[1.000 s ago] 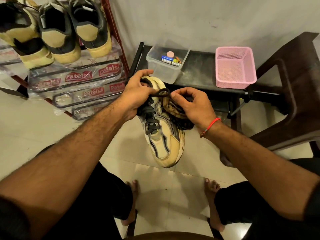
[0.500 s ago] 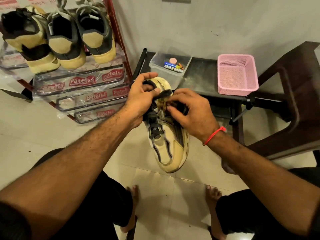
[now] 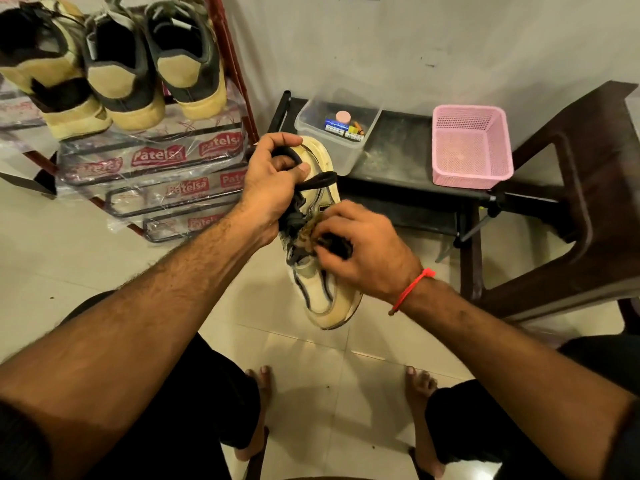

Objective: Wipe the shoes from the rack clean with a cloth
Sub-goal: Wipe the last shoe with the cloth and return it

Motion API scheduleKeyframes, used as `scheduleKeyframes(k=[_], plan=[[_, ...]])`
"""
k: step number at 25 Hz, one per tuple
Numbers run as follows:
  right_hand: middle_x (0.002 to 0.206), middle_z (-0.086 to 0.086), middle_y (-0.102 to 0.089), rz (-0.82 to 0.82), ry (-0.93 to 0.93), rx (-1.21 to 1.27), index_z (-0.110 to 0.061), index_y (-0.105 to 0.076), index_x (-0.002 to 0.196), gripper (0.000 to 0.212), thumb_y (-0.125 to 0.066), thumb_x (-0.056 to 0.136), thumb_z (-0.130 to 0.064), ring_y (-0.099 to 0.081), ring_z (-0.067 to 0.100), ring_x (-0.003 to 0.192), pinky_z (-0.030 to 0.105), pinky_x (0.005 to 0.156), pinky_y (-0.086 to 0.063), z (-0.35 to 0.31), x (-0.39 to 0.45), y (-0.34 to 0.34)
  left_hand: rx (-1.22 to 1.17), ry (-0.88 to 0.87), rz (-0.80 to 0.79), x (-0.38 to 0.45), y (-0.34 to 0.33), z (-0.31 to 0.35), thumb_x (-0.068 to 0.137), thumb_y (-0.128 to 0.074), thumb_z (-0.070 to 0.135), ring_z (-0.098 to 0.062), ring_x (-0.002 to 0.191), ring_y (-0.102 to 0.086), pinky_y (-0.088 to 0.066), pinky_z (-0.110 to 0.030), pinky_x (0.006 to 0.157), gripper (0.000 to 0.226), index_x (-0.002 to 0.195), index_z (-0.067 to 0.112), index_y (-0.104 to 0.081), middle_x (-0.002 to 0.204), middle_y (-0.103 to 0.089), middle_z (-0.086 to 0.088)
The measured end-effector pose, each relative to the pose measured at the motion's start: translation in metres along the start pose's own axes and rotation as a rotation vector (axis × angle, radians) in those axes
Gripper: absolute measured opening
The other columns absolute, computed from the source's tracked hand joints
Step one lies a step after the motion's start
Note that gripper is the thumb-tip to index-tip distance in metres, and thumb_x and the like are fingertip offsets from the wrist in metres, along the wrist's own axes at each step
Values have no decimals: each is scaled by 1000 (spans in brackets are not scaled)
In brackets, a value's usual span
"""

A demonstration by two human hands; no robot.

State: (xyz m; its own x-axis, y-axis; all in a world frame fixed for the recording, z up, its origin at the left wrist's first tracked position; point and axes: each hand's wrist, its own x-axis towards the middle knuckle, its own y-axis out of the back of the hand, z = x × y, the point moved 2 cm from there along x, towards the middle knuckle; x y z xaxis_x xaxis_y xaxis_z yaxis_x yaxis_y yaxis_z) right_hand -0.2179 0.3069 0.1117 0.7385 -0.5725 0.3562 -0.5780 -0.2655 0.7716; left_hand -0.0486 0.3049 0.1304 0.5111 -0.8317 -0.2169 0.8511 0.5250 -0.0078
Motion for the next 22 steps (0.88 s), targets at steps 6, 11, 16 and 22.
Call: scheduleKeyframes(k=[6,11,16,22], plan=[[104,5,-66,17,-12,26,-10,-74,97,20,-72,81,-22,-65,22,94,39,85,-57,3,1,1,-39,-35,39,3,6,4,93,-60,-10,-9,72,-64,-56,-33,69,35,112,19,-54,81,-65,3],[97,-1,-66,-149,-120,95,-16,-76,92,22,-70,77,-31,-64,13,86,36,78,-58,25,-2,17,-90,-59,123,6,15,9,94,-58,-11,-21,87,-67,-59,-53,84,34,109,19,-52,90,-68,-3],[108,2,-63,-104,-22,29,-13,-73,101,20,-71,86,-25,-61,16,100,34,89,-56,13,5,14,-16,-23,-25,0,6,-2,96,-57,-8,-18,82,-65,-56,-43,76,31,108,20,-54,85,-67,1],[109,5,-64,291,-161,69,-10,-74,105,19,-70,87,-18,-60,14,101,18,93,-49,23,30,34,-105,-28,-179,-14,-14,-4,95,-58,-9,-29,87,-65,-55,-37,72,28,109,16,-53,98,-68,-15]])
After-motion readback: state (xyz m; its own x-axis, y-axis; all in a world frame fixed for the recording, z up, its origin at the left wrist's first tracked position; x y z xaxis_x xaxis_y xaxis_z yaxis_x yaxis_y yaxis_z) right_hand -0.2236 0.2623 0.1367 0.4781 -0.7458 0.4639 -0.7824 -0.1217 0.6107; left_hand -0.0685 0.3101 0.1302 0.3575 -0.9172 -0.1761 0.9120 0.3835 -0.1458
